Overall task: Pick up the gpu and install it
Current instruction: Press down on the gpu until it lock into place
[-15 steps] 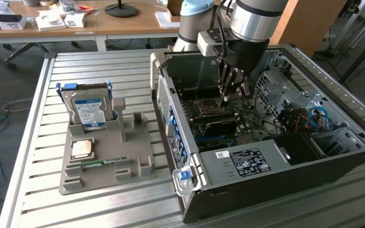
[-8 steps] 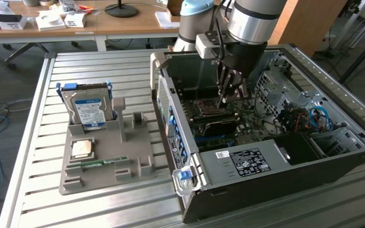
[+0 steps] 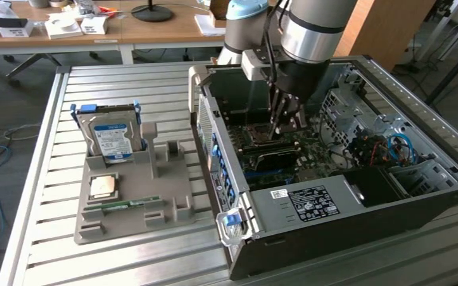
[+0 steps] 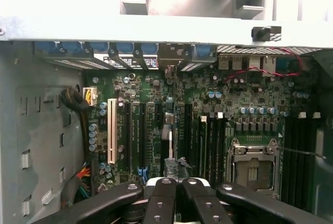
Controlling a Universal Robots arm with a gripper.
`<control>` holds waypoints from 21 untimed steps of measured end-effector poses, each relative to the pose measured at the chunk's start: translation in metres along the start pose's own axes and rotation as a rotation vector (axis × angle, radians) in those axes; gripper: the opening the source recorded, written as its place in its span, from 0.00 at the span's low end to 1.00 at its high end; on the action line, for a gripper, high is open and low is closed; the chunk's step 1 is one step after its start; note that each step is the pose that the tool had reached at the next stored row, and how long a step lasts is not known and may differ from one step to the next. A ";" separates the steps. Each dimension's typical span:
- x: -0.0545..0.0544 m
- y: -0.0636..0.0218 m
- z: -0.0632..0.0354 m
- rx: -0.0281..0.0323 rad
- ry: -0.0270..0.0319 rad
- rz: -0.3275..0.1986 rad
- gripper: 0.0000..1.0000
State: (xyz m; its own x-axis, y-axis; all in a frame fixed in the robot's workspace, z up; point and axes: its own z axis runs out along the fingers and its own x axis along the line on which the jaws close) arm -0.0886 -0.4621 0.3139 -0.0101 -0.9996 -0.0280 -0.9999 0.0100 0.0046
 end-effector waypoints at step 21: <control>0.005 0.0005 0.0183 0.0001 -0.0001 0.000 0.11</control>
State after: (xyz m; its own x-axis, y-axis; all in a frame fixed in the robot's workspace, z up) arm -0.0892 -0.4664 0.2955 -0.0105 -0.9995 -0.0281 -0.9999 0.0104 0.0045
